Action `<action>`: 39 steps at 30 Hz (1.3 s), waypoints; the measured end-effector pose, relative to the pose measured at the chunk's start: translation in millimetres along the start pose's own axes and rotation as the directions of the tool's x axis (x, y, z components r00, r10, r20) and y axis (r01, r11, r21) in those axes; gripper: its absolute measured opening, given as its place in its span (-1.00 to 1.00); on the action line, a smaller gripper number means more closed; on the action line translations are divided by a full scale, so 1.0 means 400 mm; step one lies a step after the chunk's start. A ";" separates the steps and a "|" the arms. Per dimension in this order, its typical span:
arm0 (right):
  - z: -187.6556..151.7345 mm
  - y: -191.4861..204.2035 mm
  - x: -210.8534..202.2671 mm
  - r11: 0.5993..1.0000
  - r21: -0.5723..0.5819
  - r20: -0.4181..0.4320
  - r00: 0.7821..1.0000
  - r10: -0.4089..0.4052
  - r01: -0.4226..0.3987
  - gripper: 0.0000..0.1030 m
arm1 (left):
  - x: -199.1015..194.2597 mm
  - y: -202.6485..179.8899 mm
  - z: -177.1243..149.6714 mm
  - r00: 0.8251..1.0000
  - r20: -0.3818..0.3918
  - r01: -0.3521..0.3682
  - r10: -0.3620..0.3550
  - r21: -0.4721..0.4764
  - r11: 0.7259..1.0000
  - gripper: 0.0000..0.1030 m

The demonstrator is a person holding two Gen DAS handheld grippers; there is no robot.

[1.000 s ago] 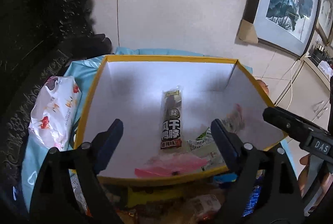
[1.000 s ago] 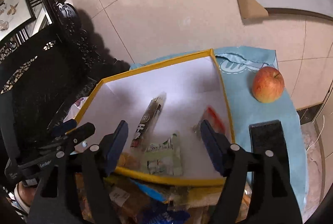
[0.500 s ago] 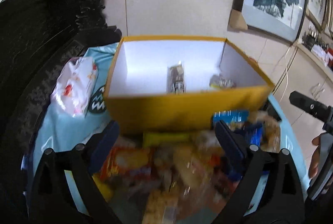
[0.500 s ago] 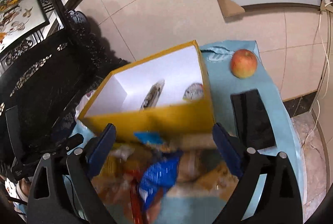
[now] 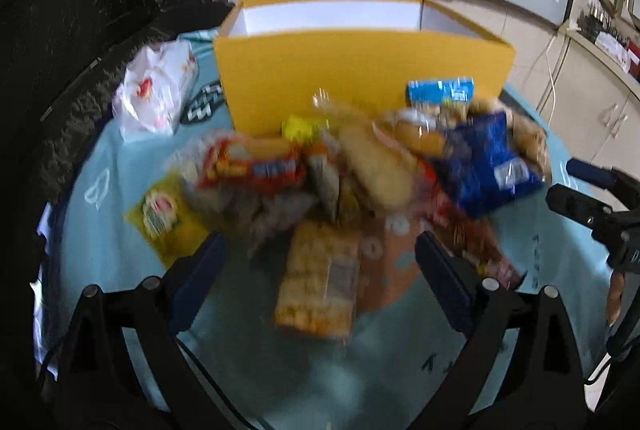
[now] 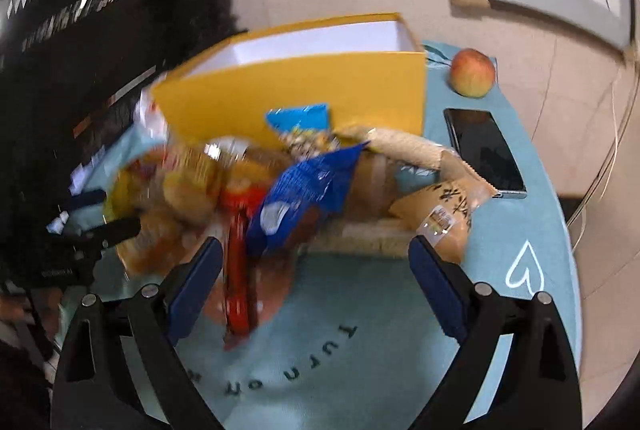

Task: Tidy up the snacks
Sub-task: 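Grasp the cracker bag with left gripper while right gripper grasps blue chip bag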

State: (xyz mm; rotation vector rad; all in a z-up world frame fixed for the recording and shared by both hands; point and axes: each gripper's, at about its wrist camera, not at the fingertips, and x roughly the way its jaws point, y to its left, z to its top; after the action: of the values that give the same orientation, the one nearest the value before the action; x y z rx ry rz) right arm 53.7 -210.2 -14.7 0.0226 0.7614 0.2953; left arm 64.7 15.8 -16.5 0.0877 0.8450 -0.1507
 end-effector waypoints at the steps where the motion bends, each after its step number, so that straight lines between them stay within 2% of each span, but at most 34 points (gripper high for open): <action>1: -0.009 0.013 0.001 1.000 -0.028 -0.002 1.000 -0.009 0.009 0.83 | 0.005 0.000 -0.011 1.000 -0.012 0.005 -0.005 -0.002 1.000 0.88; 4: -0.030 0.036 0.003 0.998 -0.067 -0.009 1.000 -0.009 0.008 0.83 | 0.018 -0.005 -0.030 0.999 -0.034 0.021 -0.021 0.005 1.000 0.88; 11: -0.047 0.042 0.006 0.997 -0.061 -0.042 0.998 0.043 -0.046 0.83 | 0.062 -0.004 -0.040 0.997 -0.064 0.046 -0.047 -0.012 0.999 0.85; 14: -0.049 0.039 0.007 0.997 -0.056 -0.049 0.998 0.042 -0.044 0.83 | 0.099 0.000 -0.042 0.992 -0.106 0.062 -0.065 -0.033 0.998 0.60; 17: -0.048 0.025 0.006 0.998 -0.042 -0.053 0.998 0.035 -0.038 0.83 | 0.118 0.007 -0.049 0.993 -0.107 0.050 -0.055 -0.047 0.998 0.22; 18: -0.048 0.019 0.007 0.999 -0.038 -0.053 0.998 0.030 -0.032 0.83 | 0.117 0.010 -0.048 0.994 -0.101 0.038 -0.043 -0.046 0.998 -0.04; 19: -0.047 0.010 0.008 0.999 -0.030 -0.055 0.998 0.021 -0.023 0.83 | 0.115 0.015 -0.047 0.994 -0.101 0.046 -0.051 -0.050 0.998 -0.09; 22: -0.045 -0.021 0.015 1.000 0.012 -0.067 0.998 0.012 -0.011 0.83 | 0.111 0.029 -0.046 0.991 -0.103 0.078 -0.086 -0.076 0.994 -0.10; 28: 0.001 -0.055 0.033 0.991 0.129 -0.072 0.996 0.056 -0.047 0.83 | 0.111 0.026 -0.046 0.990 -0.098 0.098 -0.104 -0.069 0.993 -0.10; 34: 0.086 -0.015 0.113 0.995 0.091 -0.094 0.995 -0.038 0.047 0.81 | 0.107 0.016 -0.049 0.989 -0.097 0.110 -0.116 -0.071 0.991 -0.10; 36: 0.101 0.004 0.163 0.994 0.063 -0.141 0.987 -0.074 0.083 0.66 | 0.107 0.016 -0.051 0.988 -0.097 0.112 -0.118 -0.068 0.991 -0.10; 37: 0.104 0.011 0.182 0.995 0.063 -0.155 0.986 -0.063 0.073 0.62 | 0.107 0.015 -0.050 0.988 -0.097 0.112 -0.118 -0.066 0.991 -0.10; 39: 0.106 0.024 0.219 0.995 0.063 -0.182 0.981 -0.060 0.073 0.36 | 0.106 0.016 -0.051 0.988 -0.097 0.112 -0.118 -0.066 0.992 -0.10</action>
State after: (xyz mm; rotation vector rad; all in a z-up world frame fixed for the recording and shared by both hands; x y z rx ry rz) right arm 140.3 -173.5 -42.1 0.0363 0.9504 0.2088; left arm 78.6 20.9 -61.8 -0.0102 0.9546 -0.2309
